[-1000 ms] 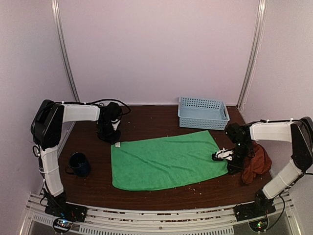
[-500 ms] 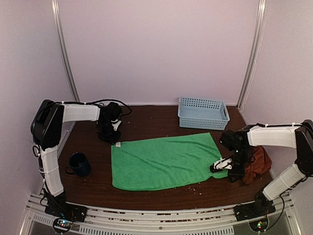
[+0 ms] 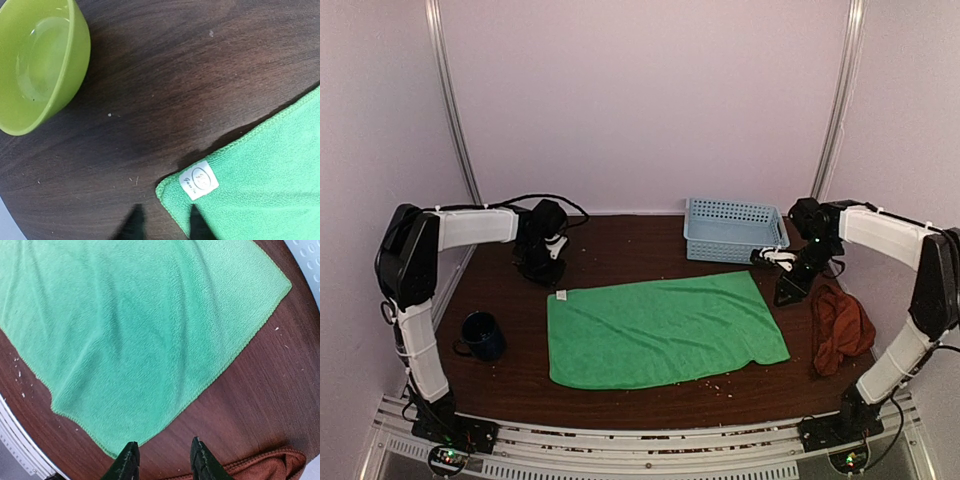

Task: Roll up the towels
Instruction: Smooth out the towel at the center of the board.

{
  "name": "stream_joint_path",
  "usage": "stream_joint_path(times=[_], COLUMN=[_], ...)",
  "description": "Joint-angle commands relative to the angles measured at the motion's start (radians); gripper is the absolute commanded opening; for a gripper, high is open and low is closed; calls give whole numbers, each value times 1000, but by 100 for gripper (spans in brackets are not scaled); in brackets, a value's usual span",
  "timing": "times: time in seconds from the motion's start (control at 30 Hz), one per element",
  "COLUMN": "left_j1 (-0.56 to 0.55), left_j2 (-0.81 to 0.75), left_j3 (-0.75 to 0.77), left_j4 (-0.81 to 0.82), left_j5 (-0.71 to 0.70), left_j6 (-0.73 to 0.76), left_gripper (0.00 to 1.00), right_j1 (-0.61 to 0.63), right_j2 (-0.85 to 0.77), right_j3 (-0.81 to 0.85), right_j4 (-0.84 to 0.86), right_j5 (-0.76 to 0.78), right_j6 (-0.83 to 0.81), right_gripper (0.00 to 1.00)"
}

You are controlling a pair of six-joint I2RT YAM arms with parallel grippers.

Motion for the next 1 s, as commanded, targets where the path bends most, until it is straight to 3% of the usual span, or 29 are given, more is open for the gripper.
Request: stream_joint_path(times=[0.0,0.17,0.63,0.9,0.97], left_j1=[11,13,63,63,64], left_j2=[-39,21,119,150,137], left_j3=[-15,-15,-21,-67,-81], left_j4=[-3,2,15,63,78], left_j5=[53,96,92,142,143], left_j6=[-49,-57,-109,-95,-88], left_gripper=[56,58,55,22,9], right_j1=[1,10,32,27,14], right_j2=[91,194,170,213,235], right_j3=[-2,31,-36,3,53], right_j4=[179,245,276,293,293], right_j5=[16,38,49,71,68], right_j6=[115,167,139,184,209], right_gripper=[38,38,39,39,38])
